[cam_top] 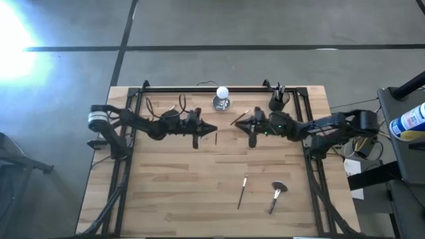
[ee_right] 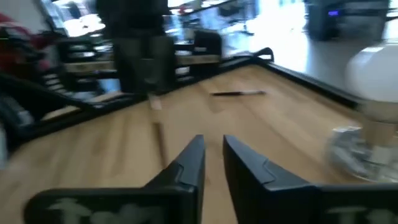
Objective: Put items in baskets/containers
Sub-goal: Put the black eyeshadow brush into the black pen holder
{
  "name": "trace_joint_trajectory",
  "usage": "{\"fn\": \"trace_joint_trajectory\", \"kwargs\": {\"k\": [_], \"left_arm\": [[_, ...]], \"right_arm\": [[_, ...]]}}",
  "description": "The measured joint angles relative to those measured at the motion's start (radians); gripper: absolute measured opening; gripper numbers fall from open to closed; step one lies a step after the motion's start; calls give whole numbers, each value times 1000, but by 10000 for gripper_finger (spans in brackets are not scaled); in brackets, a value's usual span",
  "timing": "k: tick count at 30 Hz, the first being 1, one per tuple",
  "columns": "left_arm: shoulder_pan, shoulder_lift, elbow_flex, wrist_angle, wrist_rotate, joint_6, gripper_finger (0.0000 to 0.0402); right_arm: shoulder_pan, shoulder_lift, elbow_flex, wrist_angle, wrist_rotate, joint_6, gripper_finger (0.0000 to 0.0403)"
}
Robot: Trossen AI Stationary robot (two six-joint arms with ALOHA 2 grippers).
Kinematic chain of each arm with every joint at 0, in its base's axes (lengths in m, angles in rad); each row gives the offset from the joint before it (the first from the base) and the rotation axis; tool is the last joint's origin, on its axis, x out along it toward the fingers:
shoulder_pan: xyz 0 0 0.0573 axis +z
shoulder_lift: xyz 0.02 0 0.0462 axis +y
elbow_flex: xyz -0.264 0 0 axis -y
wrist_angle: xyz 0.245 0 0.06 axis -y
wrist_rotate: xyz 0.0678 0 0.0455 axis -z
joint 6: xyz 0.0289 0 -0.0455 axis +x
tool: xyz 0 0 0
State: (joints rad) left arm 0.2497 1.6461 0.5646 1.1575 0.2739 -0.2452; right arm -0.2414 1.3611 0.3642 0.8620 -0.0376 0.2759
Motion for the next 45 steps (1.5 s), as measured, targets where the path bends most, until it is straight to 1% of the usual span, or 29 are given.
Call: {"fn": "trace_joint_trajectory", "kwargs": {"k": [3,5,9,13,17,21,25,31,34,36,42,45], "left_arm": [[16,15,28,16,52,16,0],[25,15,38,22,76,26,0],[36,3,44,21,86,53,0],[44,-1,43,27,98,61,0],[46,-3,44,32,108,66,0],[50,-4,44,37,109,68,0],[55,-4,44,36,109,68,0],[64,-4,44,36,105,59,0],[66,-5,44,38,102,27,0],[68,-5,43,37,95,-4,0],[72,-11,39,20,94,-15,1],[77,-16,37,12,86,-19,15]], "right_arm": [[23,80,49,51,-47,6,84],[35,121,84,61,-54,6,107],[47,175,147,62,-58,-5,145],[48,216,203,59,-124,-33,166],[47,255,255,10,-128,-51,169],[47,288,291,8,-128,-66,157],[47,308,317,7,-128,-76,130],[47,309,320,5,-128,-89,61],[47,305,320,5,-121,-104,23],[47,304,320,4,-116,-109,18],[47,304,308,8,-114,-126,16],[48,303,291,13,-117,-141,15]]}}
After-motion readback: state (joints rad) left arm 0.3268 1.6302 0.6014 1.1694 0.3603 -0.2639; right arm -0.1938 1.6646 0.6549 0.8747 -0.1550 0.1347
